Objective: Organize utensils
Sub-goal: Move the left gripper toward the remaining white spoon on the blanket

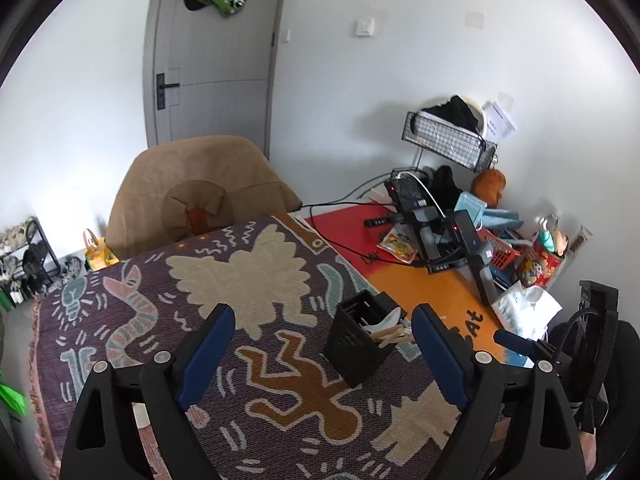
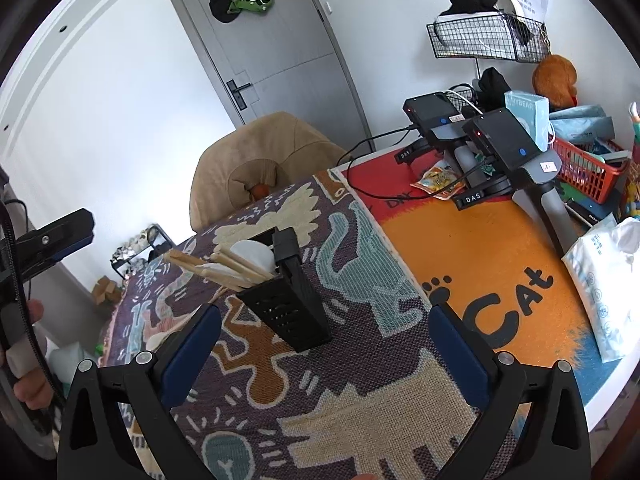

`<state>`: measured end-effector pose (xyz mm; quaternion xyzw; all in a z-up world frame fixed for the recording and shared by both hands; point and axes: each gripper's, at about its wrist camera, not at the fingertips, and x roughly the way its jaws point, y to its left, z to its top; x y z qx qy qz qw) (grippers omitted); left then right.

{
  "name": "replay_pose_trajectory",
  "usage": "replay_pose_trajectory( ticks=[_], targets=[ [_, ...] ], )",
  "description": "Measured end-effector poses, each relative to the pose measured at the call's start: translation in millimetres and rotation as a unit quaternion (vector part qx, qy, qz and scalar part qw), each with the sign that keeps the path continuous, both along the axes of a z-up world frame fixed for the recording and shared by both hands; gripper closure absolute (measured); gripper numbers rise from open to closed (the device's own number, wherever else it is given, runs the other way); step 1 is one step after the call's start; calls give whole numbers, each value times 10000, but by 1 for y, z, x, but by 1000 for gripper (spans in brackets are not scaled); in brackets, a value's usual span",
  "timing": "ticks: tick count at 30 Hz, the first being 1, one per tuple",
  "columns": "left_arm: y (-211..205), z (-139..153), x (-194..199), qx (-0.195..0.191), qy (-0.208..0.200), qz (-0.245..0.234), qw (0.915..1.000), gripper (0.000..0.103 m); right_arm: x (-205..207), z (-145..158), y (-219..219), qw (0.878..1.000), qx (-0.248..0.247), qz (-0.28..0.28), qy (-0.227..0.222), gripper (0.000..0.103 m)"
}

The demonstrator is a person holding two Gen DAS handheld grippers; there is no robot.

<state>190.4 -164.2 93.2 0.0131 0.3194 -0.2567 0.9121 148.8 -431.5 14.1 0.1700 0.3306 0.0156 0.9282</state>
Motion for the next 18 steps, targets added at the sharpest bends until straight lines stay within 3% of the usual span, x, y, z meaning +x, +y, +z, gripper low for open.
replay_pose_trajectory(
  ticks=[4,11,18],
  targets=[
    [21,-4,-7,-150,-96,163,9997,8,-4,2,10,10000,41,37,-59,0],
    [55,-13,-22,-228,-313,501,9980,6,-13,12,33,9987,-374,-108,-316,0],
    [91,-25,-33,-432,-345,760,9956,2,-19,17,63,9971,-511,133,-540,0]
  ],
)
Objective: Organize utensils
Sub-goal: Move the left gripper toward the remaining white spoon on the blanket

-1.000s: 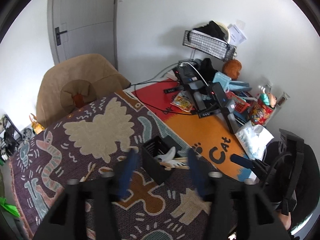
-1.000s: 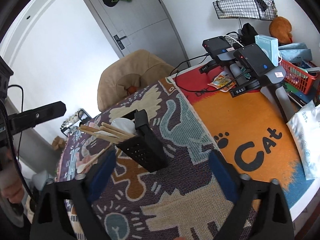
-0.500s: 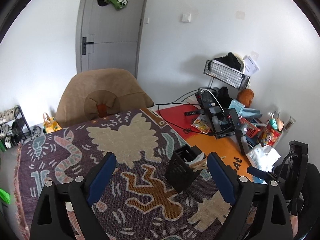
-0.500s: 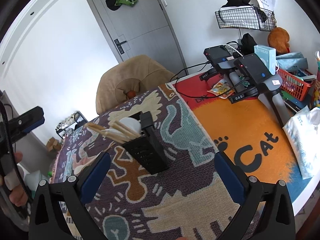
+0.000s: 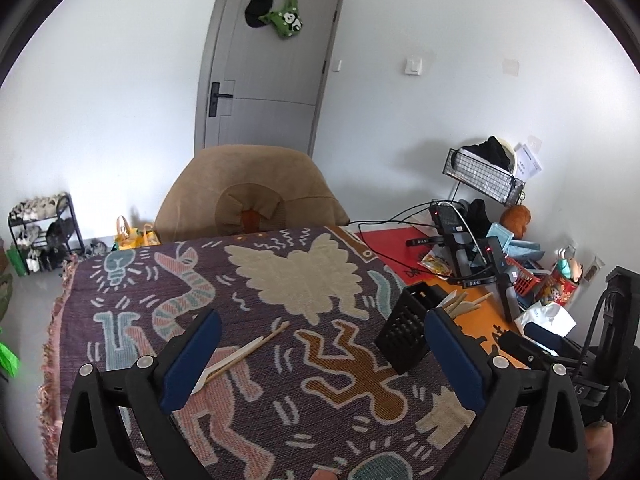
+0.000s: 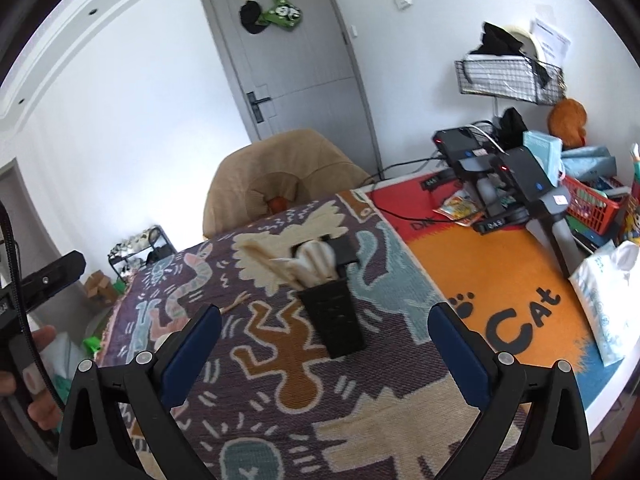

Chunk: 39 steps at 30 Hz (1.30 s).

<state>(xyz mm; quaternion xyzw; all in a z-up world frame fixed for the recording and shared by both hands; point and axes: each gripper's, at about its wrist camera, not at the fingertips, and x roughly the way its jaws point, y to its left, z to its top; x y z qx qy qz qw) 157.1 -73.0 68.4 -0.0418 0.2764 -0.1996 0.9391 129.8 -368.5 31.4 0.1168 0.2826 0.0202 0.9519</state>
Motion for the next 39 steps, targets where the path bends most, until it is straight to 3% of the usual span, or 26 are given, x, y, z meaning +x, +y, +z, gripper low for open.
replay_pose_trajectory(
  ticks=[11,17,22,25,29,31,35,39],
  targets=[
    [49,-32,-11,146,28,426,9990,0,-2,-8,54,9983,-263,474,-214,0],
    [78,-56,-4,60,376,680,9970,0,4,-18,78,9971,-404,630,-161,0],
    [101,-82,9,-209,928,937,9910,1,13,-32,88,9967,-424,687,-14,0],
    [112,-98,19,-511,1284,1062,9847,10,20,-40,90,9966,-349,732,140,0],
    [124,-120,33,-1023,1770,1180,9717,30,27,-48,94,9956,-440,795,239,0],
    [127,-130,39,-1214,1950,1247,9652,32,29,-51,95,9947,-424,889,283,1],
    [130,-145,51,-1558,2182,1291,9547,38,37,-60,103,9922,-474,1068,432,14],
    [128,-153,62,-1775,2333,1294,9473,47,42,-67,111,9898,-456,1260,494,16]
  ],
)
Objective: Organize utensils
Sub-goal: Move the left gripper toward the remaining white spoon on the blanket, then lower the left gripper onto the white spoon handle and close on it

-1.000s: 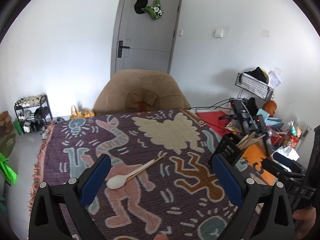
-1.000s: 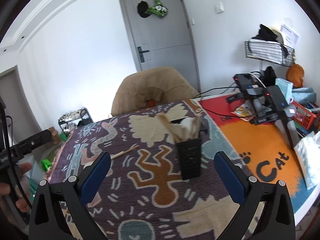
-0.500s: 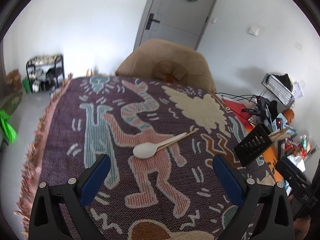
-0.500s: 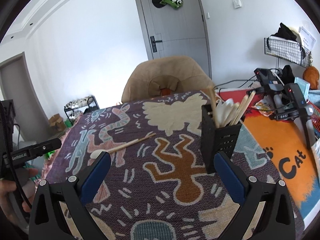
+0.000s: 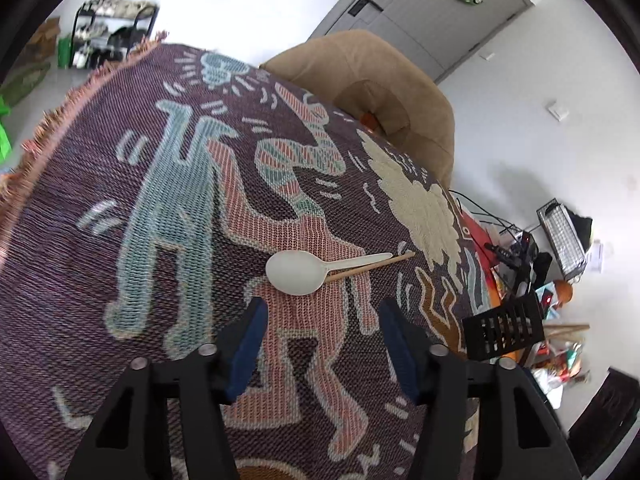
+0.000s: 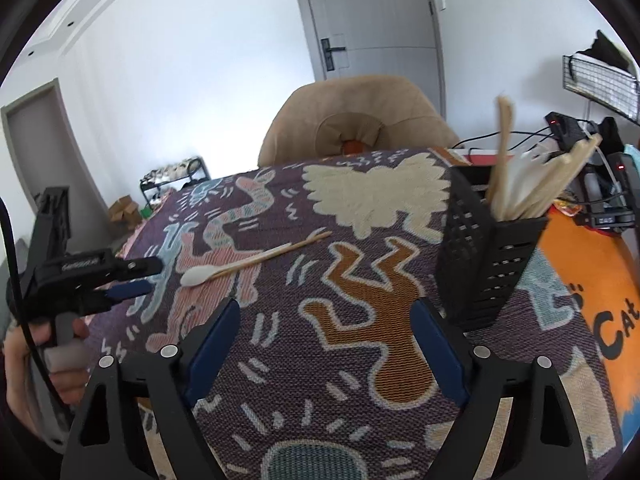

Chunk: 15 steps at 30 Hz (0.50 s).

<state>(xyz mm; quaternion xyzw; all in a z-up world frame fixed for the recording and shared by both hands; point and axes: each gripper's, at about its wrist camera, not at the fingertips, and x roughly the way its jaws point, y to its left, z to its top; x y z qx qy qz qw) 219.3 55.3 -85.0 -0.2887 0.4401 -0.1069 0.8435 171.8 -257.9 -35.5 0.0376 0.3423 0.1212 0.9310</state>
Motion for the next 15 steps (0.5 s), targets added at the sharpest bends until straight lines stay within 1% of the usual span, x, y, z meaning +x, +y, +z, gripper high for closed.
replay_pose_trajectory(
  ticks=[3,5,10,12,15],
  targets=[
    [1,-9,11,-178,121,110,9997,52,2,-3,6,9999,-131,41,-14,16],
    [1,-15,16,-297,193,171,9992,54,4,-5,8,9998,-199,65,14,16],
    [1,-27,25,-409,331,331,9981,57,9,-10,8,9997,-219,62,98,16],
    [1,-32,29,-446,401,410,9974,60,10,-12,7,9997,-212,57,128,16],
    [2,-38,32,-449,478,480,9967,61,10,-13,5,9997,-190,50,155,16]
  ],
)
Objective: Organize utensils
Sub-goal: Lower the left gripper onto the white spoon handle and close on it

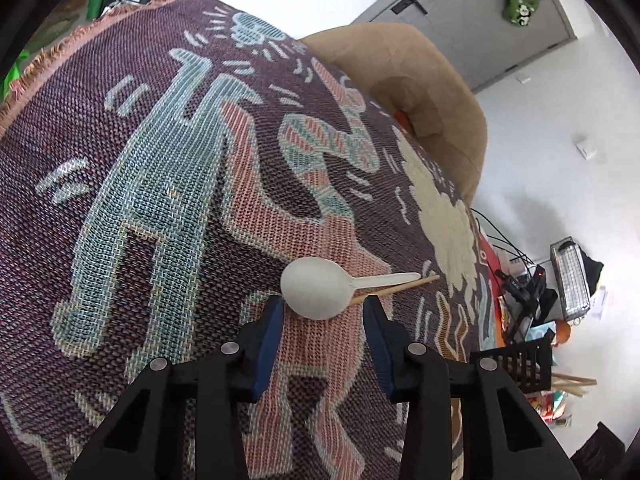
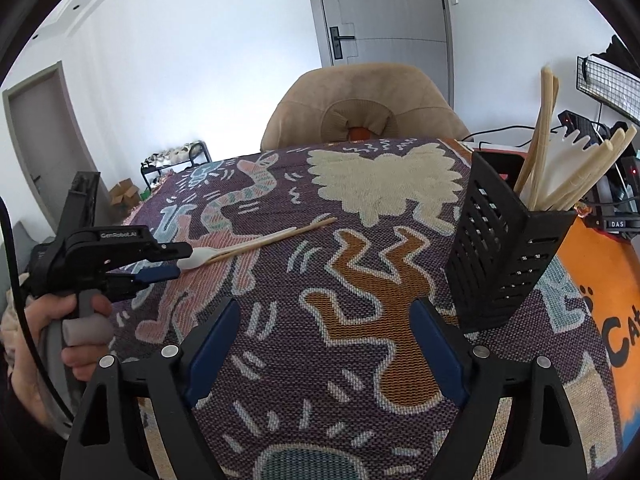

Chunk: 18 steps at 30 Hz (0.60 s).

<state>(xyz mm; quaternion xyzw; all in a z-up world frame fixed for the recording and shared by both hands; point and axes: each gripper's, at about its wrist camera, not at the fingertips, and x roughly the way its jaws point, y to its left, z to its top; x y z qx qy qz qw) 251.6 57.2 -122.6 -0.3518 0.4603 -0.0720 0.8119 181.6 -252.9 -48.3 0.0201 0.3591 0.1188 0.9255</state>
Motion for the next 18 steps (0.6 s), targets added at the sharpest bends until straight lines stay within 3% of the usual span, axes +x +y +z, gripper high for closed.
replay_pose_trajectory(
  ticks=[6,7,8,11,17,18],
  targets=[
    [4,-3,6,-87,-62,195,9998,62,-1,-1,-3,10000,44,-16,21,16],
    [5,-3,8,-101,-65,237,9996,64,-1,-1,-3,10000,46,-19,22,16],
    [5,-3,9,-69,-44,275,9996,74,-3,0,-3,10000,42,-17,18,16],
    [6,-2,9,-51,-58,345,9994,78,-4,1,-3,10000,15,12,-5,16],
    [8,34,-10,100,-693,309,9971,89,-3,6,9,9995,-158,265,-90,16],
    [10,40,-13,83,-791,290,9964,92,-2,7,12,9992,-204,336,-102,20]
  ],
)
